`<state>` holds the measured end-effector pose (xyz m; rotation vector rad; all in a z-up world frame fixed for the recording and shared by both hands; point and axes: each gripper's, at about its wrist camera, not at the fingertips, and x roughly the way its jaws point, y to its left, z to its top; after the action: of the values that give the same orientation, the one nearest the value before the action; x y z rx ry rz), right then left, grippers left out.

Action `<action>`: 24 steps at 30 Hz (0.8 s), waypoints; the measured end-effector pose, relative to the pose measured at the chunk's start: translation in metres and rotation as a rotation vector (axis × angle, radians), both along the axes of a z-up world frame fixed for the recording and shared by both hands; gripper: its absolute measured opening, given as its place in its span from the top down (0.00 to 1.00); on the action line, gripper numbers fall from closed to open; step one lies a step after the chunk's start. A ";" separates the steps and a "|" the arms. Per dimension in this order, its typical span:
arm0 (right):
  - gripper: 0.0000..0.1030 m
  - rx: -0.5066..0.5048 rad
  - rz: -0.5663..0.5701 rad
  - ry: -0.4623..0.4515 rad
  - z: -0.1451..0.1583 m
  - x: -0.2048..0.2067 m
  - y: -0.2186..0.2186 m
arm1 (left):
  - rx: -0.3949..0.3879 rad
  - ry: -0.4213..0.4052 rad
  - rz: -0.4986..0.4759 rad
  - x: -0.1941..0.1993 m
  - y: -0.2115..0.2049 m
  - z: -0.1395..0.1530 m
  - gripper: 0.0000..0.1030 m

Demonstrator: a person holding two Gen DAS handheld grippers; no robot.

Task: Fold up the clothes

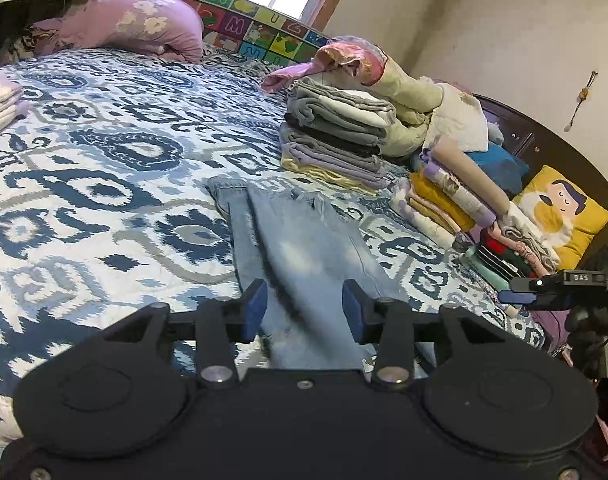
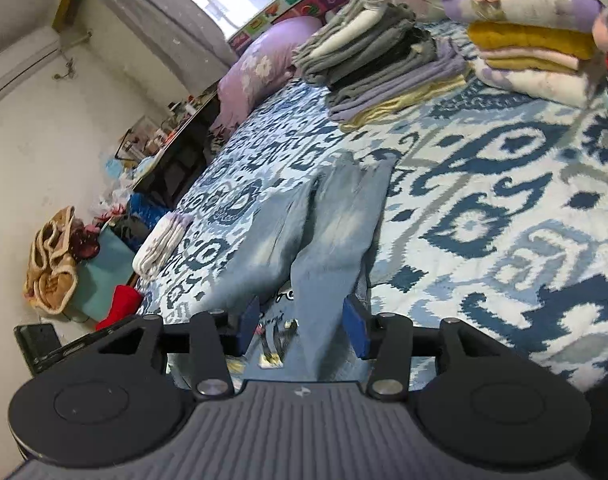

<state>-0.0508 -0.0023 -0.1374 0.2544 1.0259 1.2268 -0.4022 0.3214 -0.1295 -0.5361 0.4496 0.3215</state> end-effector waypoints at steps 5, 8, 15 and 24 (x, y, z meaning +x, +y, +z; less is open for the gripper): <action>0.53 -0.017 -0.033 0.053 -0.012 -0.001 0.017 | -0.027 0.052 0.007 0.019 -0.002 -0.003 0.55; 0.49 -0.020 -0.057 0.090 -0.018 0.000 0.031 | -0.053 0.104 0.054 0.035 0.005 -0.006 0.47; 0.44 -0.060 -0.077 0.065 -0.038 0.014 0.078 | -0.176 0.085 0.118 0.068 0.039 -0.022 0.38; 0.37 -0.074 -0.105 0.125 -0.109 0.077 0.134 | -0.274 0.152 0.174 0.125 0.091 -0.078 0.38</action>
<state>0.0258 0.1318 -0.2465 0.3265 1.1492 1.0860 -0.2769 0.4125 -0.2073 -0.8245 0.6004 0.4730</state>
